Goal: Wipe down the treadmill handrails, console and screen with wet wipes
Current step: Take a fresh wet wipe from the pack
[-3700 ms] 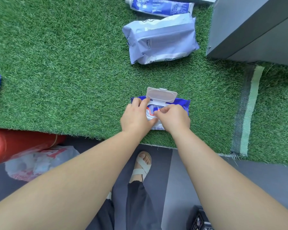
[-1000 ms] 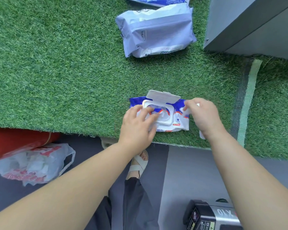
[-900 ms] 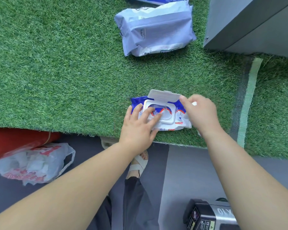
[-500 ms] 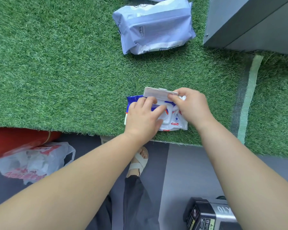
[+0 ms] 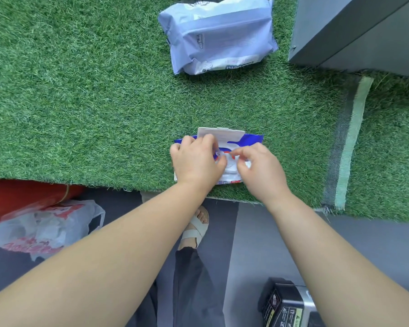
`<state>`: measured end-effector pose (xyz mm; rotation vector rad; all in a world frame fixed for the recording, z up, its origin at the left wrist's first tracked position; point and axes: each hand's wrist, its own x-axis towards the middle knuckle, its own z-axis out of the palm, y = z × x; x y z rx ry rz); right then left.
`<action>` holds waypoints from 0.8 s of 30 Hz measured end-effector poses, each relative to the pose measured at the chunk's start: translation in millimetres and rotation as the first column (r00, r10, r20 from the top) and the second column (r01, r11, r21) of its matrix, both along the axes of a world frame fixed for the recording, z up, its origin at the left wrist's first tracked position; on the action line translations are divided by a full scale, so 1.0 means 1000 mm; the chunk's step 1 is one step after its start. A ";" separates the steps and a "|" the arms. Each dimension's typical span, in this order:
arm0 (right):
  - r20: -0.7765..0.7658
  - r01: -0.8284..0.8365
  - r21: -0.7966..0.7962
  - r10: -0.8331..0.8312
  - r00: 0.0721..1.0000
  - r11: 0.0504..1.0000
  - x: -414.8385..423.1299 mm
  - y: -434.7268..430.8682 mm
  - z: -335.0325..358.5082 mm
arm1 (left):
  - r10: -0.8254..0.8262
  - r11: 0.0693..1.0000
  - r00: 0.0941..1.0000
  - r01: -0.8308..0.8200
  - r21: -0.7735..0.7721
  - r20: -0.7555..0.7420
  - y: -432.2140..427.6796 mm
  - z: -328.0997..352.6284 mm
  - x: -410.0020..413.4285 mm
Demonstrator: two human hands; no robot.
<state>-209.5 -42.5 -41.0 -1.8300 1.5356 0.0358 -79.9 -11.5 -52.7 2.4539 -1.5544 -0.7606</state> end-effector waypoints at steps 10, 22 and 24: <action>-0.341 -0.379 0.079 0.383 0.859 0.922 0.021 -0.001 0.006 | 0.315 0.908 0.684 -0.418 0.000 -0.658 0.017 0.010 0.024; -0.015 0.081 0.150 -0.080 0.997 0.985 0.001 -0.025 0.029 | 0.109 0.963 0.871 -0.211 -0.165 -0.479 0.025 0.002 0.011; 0.051 0.265 0.117 -0.272 0.961 0.957 -0.006 -0.026 0.030 | -0.205 0.968 0.962 0.171 -0.186 -0.181 0.032 -0.005 0.008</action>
